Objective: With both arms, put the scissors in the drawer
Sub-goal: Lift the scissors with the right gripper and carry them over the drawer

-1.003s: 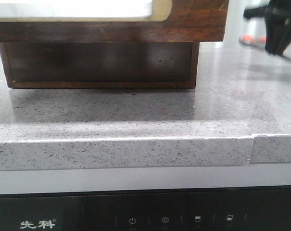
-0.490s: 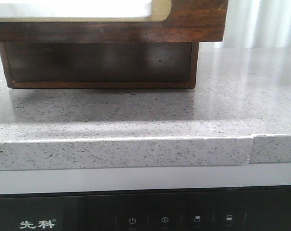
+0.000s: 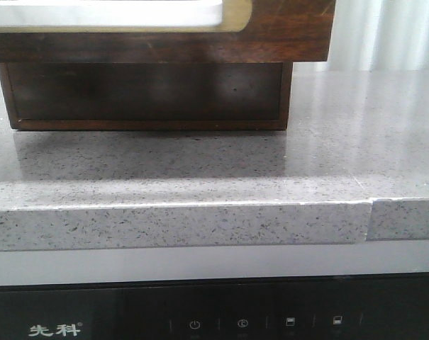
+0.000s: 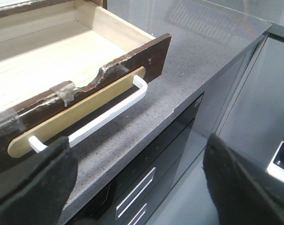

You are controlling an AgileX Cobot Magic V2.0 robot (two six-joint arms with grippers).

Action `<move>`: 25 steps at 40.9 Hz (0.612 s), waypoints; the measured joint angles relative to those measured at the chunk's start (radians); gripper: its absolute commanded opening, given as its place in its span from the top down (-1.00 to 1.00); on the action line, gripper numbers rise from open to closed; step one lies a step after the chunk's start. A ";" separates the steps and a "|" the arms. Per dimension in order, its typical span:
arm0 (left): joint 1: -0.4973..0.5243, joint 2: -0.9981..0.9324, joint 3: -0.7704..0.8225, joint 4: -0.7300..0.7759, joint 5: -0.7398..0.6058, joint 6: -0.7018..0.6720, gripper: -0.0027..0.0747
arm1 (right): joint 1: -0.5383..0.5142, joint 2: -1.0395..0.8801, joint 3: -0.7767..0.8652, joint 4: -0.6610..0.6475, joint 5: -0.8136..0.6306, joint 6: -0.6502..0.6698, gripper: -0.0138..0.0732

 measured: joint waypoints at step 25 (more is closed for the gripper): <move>0.000 0.000 0.000 0.000 0.000 0.000 -0.48 | 0.343 0.249 0.000 0.131 0.024 -0.511 0.55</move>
